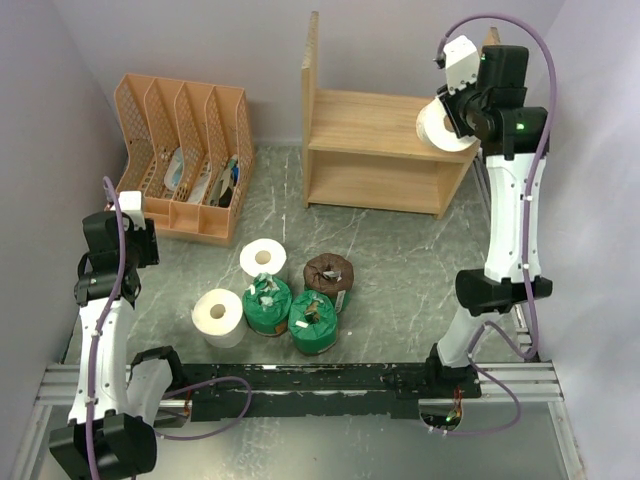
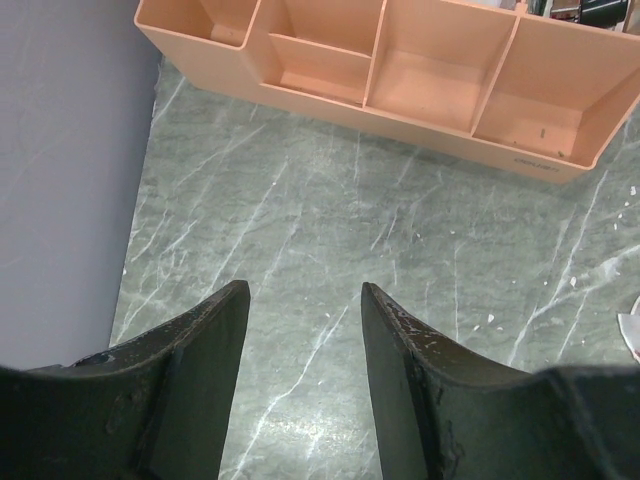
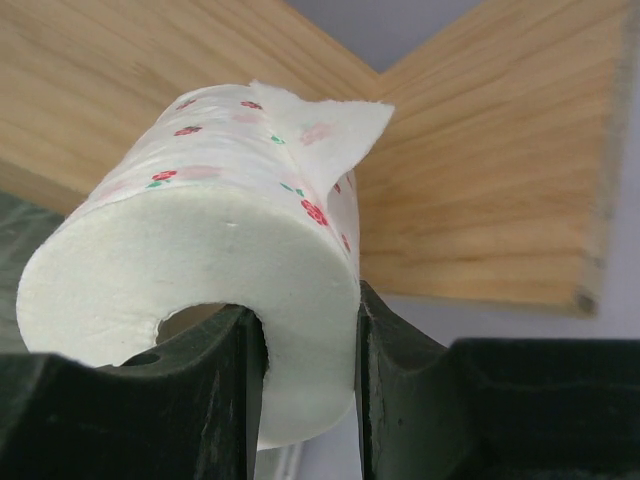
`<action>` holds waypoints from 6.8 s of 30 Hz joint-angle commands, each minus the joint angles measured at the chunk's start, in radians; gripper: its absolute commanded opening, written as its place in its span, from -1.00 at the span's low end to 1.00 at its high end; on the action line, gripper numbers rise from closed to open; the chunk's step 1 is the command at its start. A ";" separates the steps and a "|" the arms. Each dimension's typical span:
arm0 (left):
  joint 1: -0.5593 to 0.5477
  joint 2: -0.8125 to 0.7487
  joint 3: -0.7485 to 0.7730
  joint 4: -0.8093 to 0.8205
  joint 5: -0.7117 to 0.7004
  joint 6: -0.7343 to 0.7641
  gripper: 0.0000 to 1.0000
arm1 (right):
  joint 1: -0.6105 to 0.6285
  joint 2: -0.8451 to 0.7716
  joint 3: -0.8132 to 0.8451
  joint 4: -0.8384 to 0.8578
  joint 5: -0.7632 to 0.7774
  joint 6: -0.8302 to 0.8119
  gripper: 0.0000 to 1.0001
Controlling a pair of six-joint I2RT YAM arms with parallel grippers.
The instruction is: Place and organize the paper towels onto the shelf
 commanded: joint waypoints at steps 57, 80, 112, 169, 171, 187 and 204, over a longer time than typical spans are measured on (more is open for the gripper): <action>0.016 -0.008 -0.003 0.012 -0.010 -0.009 0.20 | -0.105 0.118 0.077 0.248 -0.023 0.170 0.19; 0.016 -0.015 -0.004 0.013 -0.016 -0.009 0.21 | 0.485 -0.215 -0.738 0.095 -0.448 -0.147 0.49; 0.049 -0.011 -0.005 0.014 -0.027 -0.014 0.20 | 0.754 0.391 -0.360 0.186 -0.565 -0.106 0.47; 0.048 -0.005 -0.002 0.010 0.003 -0.003 0.19 | 0.392 -0.031 0.003 0.148 -0.025 0.064 -1.00; 0.049 -0.002 0.000 0.008 0.006 -0.001 0.18 | 0.322 -0.037 -0.005 0.200 0.051 0.084 -1.00; 0.049 -0.008 -0.002 0.008 0.014 0.002 0.17 | 0.164 0.054 0.009 0.227 -0.022 0.137 -1.00; 0.048 -0.023 -0.001 0.004 0.039 0.012 0.17 | 0.094 0.178 0.054 0.200 -0.119 0.162 -1.00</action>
